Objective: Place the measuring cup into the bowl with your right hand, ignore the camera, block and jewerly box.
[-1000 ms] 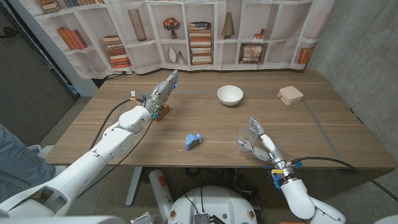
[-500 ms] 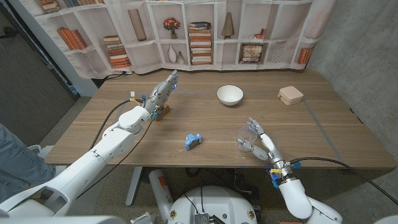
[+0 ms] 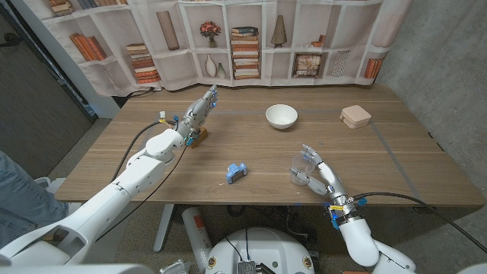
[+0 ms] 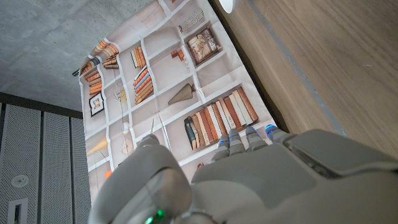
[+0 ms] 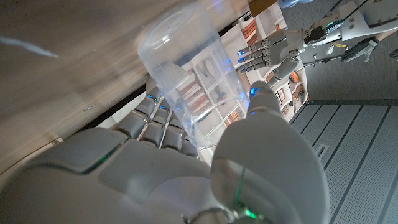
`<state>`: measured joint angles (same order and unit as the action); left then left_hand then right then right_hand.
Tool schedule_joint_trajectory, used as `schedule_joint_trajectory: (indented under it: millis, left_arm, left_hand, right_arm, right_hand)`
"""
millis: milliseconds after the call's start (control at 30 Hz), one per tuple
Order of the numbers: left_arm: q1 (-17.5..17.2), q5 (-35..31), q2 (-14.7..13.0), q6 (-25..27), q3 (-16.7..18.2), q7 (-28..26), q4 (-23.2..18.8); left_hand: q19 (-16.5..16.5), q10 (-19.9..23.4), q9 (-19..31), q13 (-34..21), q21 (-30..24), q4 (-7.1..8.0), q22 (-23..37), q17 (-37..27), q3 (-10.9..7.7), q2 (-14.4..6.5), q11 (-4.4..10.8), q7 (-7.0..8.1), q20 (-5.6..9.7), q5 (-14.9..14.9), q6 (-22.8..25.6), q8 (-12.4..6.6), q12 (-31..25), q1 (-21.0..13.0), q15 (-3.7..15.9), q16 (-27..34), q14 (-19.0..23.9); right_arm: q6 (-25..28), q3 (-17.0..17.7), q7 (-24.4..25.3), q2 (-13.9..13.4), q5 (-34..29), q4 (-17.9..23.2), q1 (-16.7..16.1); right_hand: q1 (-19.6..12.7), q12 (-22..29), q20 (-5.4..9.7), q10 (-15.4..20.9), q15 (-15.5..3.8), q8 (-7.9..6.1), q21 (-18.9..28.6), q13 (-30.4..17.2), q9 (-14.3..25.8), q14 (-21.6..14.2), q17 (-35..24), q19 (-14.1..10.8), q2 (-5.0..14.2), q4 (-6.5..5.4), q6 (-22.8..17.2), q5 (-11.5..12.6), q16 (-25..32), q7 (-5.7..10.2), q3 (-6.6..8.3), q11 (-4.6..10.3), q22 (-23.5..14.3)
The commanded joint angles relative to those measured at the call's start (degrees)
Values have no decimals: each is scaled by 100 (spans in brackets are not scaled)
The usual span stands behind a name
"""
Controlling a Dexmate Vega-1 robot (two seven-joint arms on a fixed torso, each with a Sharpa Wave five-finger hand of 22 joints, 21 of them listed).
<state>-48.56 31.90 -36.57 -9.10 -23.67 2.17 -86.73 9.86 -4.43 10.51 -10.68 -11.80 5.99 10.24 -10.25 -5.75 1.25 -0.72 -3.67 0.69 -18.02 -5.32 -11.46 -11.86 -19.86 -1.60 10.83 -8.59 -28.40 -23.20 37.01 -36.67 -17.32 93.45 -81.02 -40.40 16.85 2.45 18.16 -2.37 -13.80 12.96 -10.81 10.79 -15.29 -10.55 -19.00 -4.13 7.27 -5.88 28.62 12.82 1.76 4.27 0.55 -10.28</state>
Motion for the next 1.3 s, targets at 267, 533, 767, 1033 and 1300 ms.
schedule_joint_trajectory:
  millis: [267, 533, 767, 1033, 1300]
  left_arm:
    - [127, 11, 114, -30, -83, 102, 220]
    - [198, 3, 150, -12, -117, 135, 301]
    - [243, 0, 167, 15, -135, 149, 345]
    - [300, 1, 193, 28, -155, 181, 432]
    - [383, 5, 230, 52, -188, 236, 553]
  left_hand:
    - [175, -25, 22, -14, 24, 10, 19, -20, 25, -54, 6, 6, -72, -16, -27, 19, 14, -28, 12, -8, 8]
    - [166, -24, 22, -14, 20, 9, 19, -20, 33, -59, 7, 18, -88, -16, -29, 20, 14, -32, 7, -4, 18]
    - [169, -24, 22, -14, 20, 9, 20, -21, 42, -64, 10, 18, -129, -16, -29, 20, 14, -35, 5, -1, 28]
    - [173, -22, 23, -14, 21, 9, 21, -21, 52, -69, 15, 18, -149, -16, -33, 21, 13, -37, -1, -1, 31]
    - [169, -33, 23, -15, 19, 9, 22, -22, 63, -75, 24, 20, -164, -15, -34, 21, 17, -40, 2, -1, 33]
  right_arm:
    - [24, 18, 172, 17, 8, 53, -74]
    - [-21, 36, 264, 53, -14, 39, -85]
    - [-29, 53, 329, 100, -19, 21, -79]
    - [-41, 45, 408, 178, -26, -22, -61]
    - [-78, 44, 418, 220, 19, -52, -36]
  right_hand:
    - [-108, 89, 80, 307, -166, -87, 29, -25, 30, -232, -26, -135, 62, -15, -313, 23, 41, 45, -26, 11, -24]
    - [-160, 164, 74, 537, -210, -93, 30, -48, 33, -407, -36, -214, 135, -26, -438, 7, 61, 53, -13, 38, -28]
    - [-309, 206, 124, 681, -286, -103, 47, -69, 36, -613, -45, -331, 236, 7, -568, -11, 90, 95, 43, 82, -33]
    - [-537, 311, 157, 1024, -424, -149, 36, -87, 39, -855, -56, -424, 356, 56, -861, -54, 99, 158, 118, 250, -37]
    - [-563, 329, 181, 1106, -441, -169, 36, -90, 39, -996, -64, -465, 399, 42, -980, -85, 127, 177, 129, 252, -39]
